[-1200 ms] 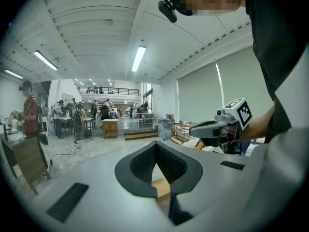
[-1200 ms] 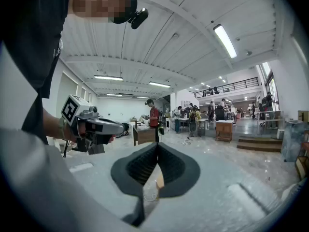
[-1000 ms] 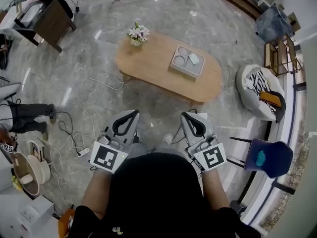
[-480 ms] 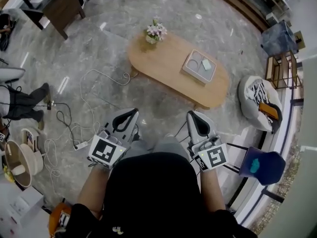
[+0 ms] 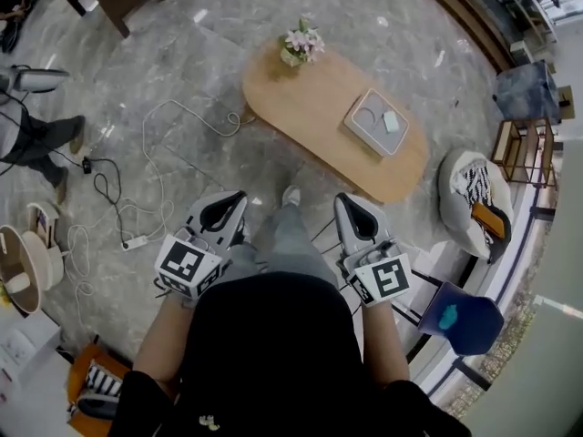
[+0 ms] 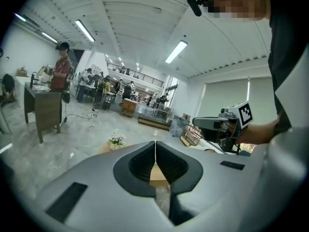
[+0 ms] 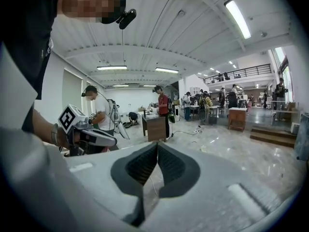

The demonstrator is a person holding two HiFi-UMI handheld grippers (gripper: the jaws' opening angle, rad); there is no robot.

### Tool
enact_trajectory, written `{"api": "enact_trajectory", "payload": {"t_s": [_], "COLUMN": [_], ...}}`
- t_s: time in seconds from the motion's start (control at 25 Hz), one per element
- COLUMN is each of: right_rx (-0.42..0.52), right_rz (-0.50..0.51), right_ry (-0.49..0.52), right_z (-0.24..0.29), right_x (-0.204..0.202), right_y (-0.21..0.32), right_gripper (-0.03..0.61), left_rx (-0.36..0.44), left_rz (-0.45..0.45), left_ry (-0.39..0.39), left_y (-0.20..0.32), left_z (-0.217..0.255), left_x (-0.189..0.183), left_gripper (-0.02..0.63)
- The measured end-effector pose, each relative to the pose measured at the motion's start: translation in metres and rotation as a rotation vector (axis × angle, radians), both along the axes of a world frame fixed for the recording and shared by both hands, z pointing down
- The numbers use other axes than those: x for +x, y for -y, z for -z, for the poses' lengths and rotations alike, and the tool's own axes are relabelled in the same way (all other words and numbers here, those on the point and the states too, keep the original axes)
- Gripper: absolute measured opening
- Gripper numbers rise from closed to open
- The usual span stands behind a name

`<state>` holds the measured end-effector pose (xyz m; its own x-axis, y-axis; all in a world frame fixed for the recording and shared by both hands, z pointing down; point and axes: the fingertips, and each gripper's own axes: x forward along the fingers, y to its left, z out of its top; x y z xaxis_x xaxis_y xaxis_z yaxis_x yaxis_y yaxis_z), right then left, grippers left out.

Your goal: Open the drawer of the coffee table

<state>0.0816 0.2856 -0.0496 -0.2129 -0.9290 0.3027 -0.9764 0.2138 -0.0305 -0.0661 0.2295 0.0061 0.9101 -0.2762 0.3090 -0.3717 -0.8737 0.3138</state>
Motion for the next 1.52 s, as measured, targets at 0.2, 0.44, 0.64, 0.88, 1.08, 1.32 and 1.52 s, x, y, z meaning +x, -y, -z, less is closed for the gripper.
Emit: {"api": "enact_trajectory", "payload": {"t_s": [0.2, 0.44, 0.64, 0.88, 1.08, 1.32, 1.52], "right_rx": [-0.063, -0.131, -0.21, -0.28, -0.338, -0.407, -0.471], "right_rz": [0.086, 0.178, 0.263, 0.307, 0.274, 0.264, 0.237], "right_ry": [-0.004, 0.032, 0.039, -0.022, -0.032, -0.053, -0.038], "right_z": [-0.031, -0.066, -0.106, -0.163, -0.206, -0.263, -0.314], "right_x": [0.044, 0.104, 0.133, 0.144, 0.139, 0.111, 0.097], "right_y": [0.034, 0.079, 0.12, 0.161, 0.18, 0.205, 0.221], "right_gripper": [-0.002, 0.0, 0.0, 0.002, 0.002, 0.003, 0.039], "left_rx": [-0.06, -0.158, -0.297, -0.426, -0.494, -0.632, -0.712], "left_rz": [0.067, 0.154, 0.28, 0.369, 0.364, 0.353, 0.339], "left_ry": [0.048, 0.078, 0.041, -0.006, -0.032, -0.108, -0.165], "left_y": [0.028, 0.058, 0.093, 0.124, 0.14, 0.162, 0.169], "left_z": [-0.03, -0.064, -0.105, -0.165, -0.219, -0.287, -0.346], "left_x": [0.04, 0.096, 0.123, 0.127, 0.117, 0.097, 0.093], "left_gripper": [0.011, 0.011, 0.011, 0.011, 0.011, 0.055, 0.098]}}
